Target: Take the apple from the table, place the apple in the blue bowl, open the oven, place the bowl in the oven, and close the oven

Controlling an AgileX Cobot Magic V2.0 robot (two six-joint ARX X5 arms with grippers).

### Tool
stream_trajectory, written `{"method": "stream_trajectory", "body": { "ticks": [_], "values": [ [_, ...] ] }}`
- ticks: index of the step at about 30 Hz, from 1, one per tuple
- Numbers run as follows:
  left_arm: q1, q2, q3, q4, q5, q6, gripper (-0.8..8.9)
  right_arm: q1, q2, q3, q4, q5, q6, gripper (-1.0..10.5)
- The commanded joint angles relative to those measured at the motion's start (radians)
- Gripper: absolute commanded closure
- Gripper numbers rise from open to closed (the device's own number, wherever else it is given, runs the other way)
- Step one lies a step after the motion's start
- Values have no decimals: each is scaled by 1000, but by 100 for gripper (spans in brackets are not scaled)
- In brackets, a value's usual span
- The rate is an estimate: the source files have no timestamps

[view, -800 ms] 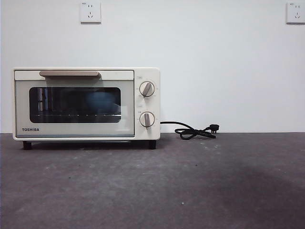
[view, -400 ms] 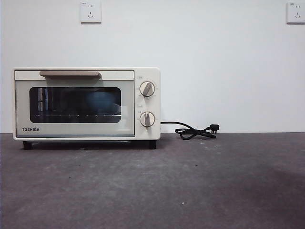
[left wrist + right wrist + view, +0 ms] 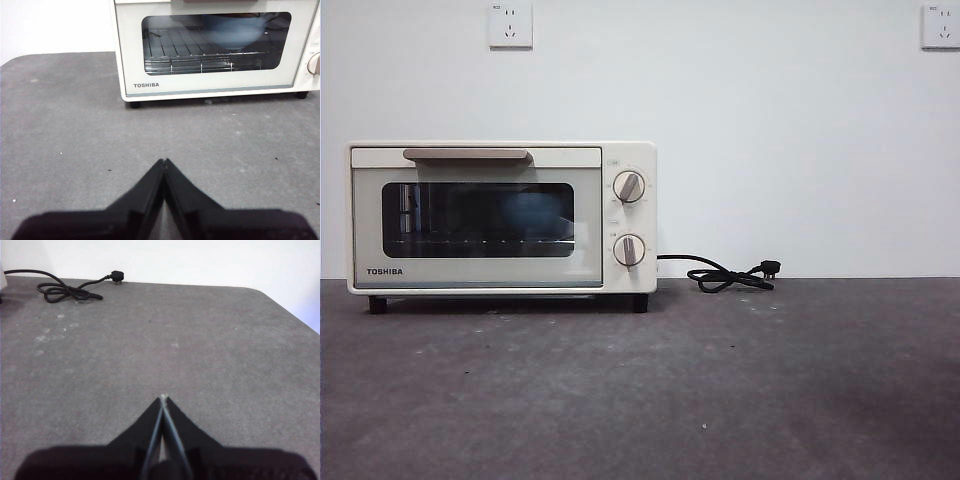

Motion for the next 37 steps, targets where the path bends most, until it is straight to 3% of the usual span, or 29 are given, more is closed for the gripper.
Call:
{"method": "stream_trajectory", "body": {
  "ticks": [1, 11, 37],
  "values": [
    [2, 0, -10, 12, 3, -6, 817, 1, -3, -9, 2, 4, 8, 946],
    [2, 0, -10, 12, 3, -6, 817, 8, -3, -9, 1, 4, 66, 946],
    [2, 0, -10, 12, 3, -6, 817, 34, -2, -9, 7, 4, 77, 946]
  ]
}}
